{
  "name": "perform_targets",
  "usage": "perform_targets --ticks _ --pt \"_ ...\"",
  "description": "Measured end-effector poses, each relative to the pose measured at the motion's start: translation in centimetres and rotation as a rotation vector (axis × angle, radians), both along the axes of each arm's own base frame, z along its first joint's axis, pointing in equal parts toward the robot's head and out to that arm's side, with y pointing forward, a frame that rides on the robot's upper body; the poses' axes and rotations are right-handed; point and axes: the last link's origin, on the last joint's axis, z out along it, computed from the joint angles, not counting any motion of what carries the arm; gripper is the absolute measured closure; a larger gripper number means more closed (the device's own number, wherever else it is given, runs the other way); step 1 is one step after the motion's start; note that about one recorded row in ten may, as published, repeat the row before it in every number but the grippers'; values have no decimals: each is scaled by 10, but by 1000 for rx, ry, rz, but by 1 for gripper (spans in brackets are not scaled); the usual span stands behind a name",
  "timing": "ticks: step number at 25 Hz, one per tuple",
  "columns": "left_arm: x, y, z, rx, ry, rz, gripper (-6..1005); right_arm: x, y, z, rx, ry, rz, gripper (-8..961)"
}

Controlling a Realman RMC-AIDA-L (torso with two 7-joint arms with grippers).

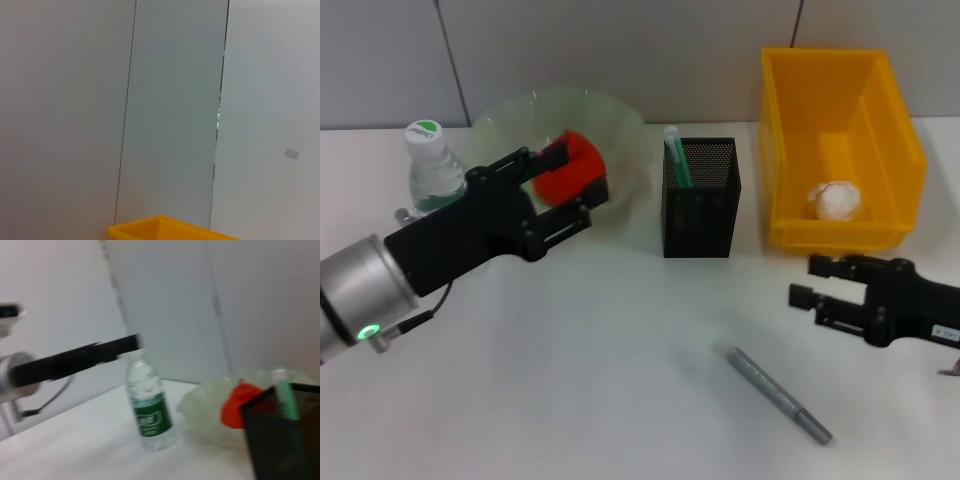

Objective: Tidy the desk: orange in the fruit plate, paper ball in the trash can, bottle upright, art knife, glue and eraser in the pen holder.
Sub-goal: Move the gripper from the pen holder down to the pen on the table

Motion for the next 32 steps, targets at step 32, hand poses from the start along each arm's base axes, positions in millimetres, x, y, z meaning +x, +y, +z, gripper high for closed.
perform_targets --ticks 32 --pt "-61 -53 11 -74 112 -63 332 -6 15 68 -167 -263 -242 407"
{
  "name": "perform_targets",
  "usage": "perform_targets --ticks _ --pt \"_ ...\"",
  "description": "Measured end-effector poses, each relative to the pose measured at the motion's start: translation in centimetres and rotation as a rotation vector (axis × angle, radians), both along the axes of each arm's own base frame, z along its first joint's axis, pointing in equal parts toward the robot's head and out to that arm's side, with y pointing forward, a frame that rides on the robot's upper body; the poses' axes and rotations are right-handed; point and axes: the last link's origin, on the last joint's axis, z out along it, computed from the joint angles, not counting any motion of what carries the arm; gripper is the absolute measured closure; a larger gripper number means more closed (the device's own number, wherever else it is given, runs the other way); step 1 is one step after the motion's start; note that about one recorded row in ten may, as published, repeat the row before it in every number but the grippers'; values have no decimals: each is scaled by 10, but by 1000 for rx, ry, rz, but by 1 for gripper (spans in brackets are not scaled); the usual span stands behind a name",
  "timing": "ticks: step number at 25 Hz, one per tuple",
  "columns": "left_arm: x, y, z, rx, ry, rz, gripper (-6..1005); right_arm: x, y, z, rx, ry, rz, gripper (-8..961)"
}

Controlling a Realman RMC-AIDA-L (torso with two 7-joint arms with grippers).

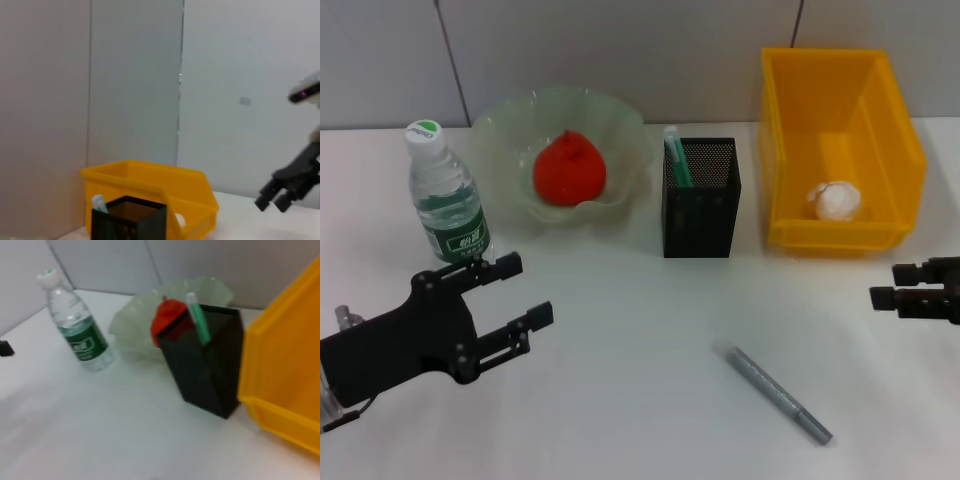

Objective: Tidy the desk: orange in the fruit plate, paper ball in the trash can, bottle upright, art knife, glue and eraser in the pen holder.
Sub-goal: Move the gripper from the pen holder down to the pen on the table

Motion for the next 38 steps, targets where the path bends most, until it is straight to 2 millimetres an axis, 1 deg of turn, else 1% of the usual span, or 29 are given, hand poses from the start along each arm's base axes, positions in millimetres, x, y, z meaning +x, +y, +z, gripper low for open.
perform_targets --ticks 3,5,6,9,10,11,14,15,19,20,21,23,28,30,34,38 --pt "-2 -5 0 -30 -2 -9 332 -20 9 2 -57 -28 -4 408" --pt "-4 -8 0 -42 2 -13 332 -37 18 0 -110 -75 -21 408" --pt "-5 -11 -1 -51 6 -14 332 -43 21 -1 -128 -96 -29 409" --pt "-8 -15 -3 -61 17 -15 332 -64 34 -11 -193 -202 -79 409" --pt "-10 -17 -4 -66 23 -14 332 -77 42 -19 -225 -267 -96 410" --pt "-10 -17 -4 -66 23 -14 332 -77 42 -19 -225 -267 -96 410" --pt "-11 -19 -6 -69 30 -14 332 -101 52 -40 -280 -373 -104 411" --pt "-14 -23 -8 -72 39 -18 331 -106 54 -45 -293 -390 -103 411" --pt "-13 -24 -11 -83 43 -27 331 -131 61 -73 -365 -465 -103 412" --pt "-13 -25 -12 -89 46 -31 331 -140 62 -86 -396 -500 -115 413" --pt "-13 -25 -12 -90 46 -31 331 -140 62 -86 -396 -500 -115 413" --pt "-13 -25 -12 -90 47 -30 331 -148 63 -98 -417 -537 -138 414" --pt "-14 -26 -12 -89 48 -30 331 -160 63 -116 -404 -606 -201 415" --pt "-14 -26 -11 -89 50 -29 332 -161 62 -118 -401 -617 -207 416" --pt "-15 -26 -11 -89 53 -30 336 -164 60 -130 -399 -666 -227 417" --pt "-16 -25 -10 -85 59 -30 336 -159 59 -142 -407 -697 -259 418"
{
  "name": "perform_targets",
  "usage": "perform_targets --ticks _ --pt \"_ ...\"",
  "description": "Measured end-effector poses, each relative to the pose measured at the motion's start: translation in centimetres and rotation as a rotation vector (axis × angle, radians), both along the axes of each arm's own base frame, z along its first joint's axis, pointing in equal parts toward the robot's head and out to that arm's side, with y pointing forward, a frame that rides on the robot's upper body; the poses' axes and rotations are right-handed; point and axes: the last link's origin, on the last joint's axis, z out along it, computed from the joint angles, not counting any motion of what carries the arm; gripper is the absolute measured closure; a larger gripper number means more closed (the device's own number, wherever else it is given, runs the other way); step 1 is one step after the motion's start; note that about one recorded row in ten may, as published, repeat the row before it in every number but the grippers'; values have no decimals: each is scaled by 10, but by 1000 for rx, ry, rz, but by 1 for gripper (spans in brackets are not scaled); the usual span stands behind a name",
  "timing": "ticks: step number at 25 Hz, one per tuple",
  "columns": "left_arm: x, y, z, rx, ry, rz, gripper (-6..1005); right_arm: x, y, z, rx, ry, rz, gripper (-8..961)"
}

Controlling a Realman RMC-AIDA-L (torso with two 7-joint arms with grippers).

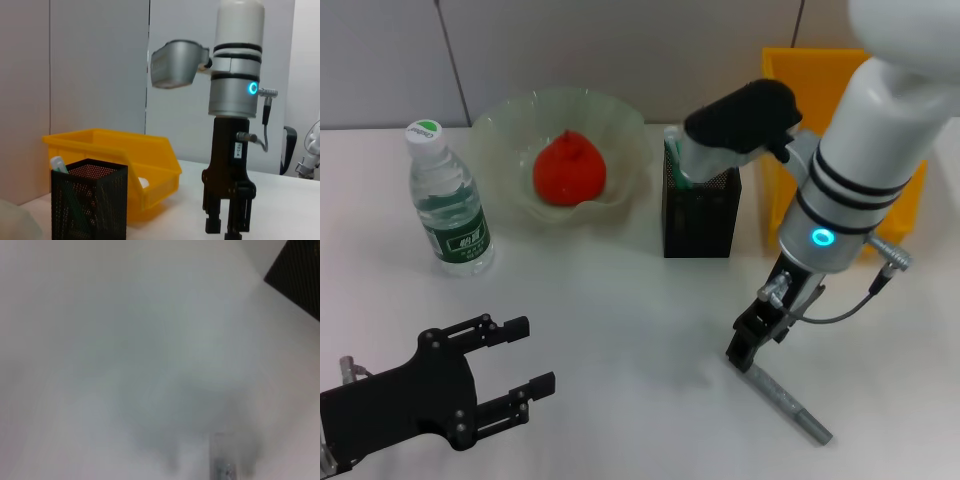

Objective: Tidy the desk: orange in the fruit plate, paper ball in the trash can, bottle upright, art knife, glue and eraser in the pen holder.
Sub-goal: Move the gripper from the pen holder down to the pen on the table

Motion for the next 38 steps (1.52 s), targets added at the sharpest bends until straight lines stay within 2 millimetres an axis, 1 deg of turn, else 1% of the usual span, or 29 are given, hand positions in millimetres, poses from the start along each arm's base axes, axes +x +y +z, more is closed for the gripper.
perform_targets --ticks 4,13,21,25,38 --pt "-1 -1 0 4 4 -1 335 4 0 -7 1 0 -14 419" --pt "-1 -1 -1 5 3 1 335 9 0 -14 -2 0 -32 422" --pt "-1 0 -1 14 -1 8 334 11 0 -17 -2 -7 -20 577" --pt "-1 0 -1 14 -2 8 334 11 -1 -22 -2 4 -13 578" --pt "-1 0 0 22 -4 12 333 14 1 -25 1 -12 -13 590"
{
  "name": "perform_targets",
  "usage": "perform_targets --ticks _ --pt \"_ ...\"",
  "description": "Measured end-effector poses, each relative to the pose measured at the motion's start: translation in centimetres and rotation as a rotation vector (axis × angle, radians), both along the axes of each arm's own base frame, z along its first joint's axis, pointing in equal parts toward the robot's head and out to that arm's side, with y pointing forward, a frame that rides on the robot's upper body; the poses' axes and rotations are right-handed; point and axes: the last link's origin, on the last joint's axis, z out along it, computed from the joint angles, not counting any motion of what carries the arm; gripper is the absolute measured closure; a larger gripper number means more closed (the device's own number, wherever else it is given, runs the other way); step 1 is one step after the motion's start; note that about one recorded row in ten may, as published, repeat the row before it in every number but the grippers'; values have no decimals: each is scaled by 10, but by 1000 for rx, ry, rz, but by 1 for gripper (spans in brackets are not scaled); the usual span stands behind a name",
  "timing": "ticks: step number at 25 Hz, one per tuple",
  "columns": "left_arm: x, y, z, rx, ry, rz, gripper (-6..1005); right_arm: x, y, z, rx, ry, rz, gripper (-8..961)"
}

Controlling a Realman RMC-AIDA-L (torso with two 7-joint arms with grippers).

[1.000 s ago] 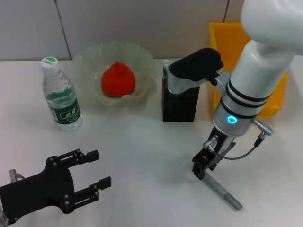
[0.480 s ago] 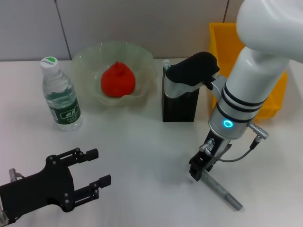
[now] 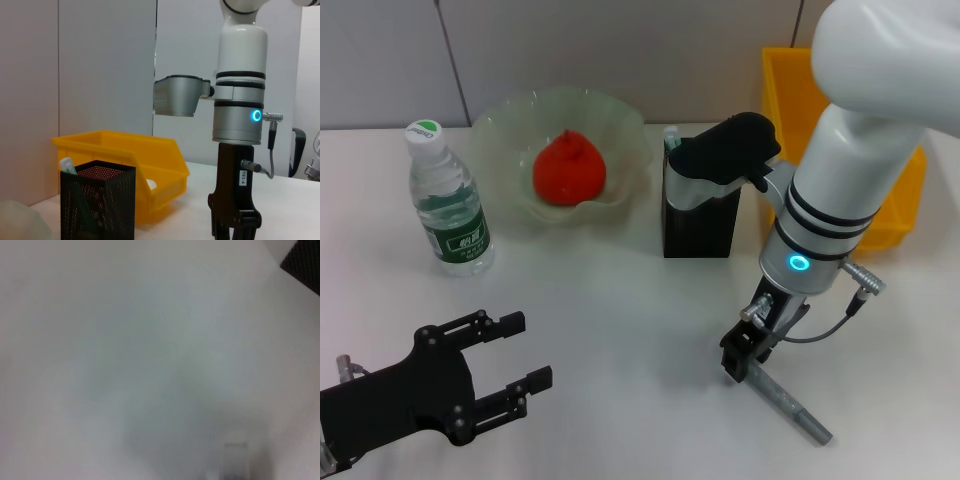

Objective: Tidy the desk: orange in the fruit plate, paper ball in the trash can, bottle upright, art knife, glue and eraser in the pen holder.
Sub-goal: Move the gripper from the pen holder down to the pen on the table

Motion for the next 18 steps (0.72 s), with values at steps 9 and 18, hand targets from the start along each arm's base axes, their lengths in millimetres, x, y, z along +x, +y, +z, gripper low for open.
perform_targets --ticks 9,18 --pt "0 1 0 4 1 1 332 2 -1 -2 -11 -7 8 692" --pt "1 3 0 5 3 0 331 1 -4 -3 -27 -13 8 808"
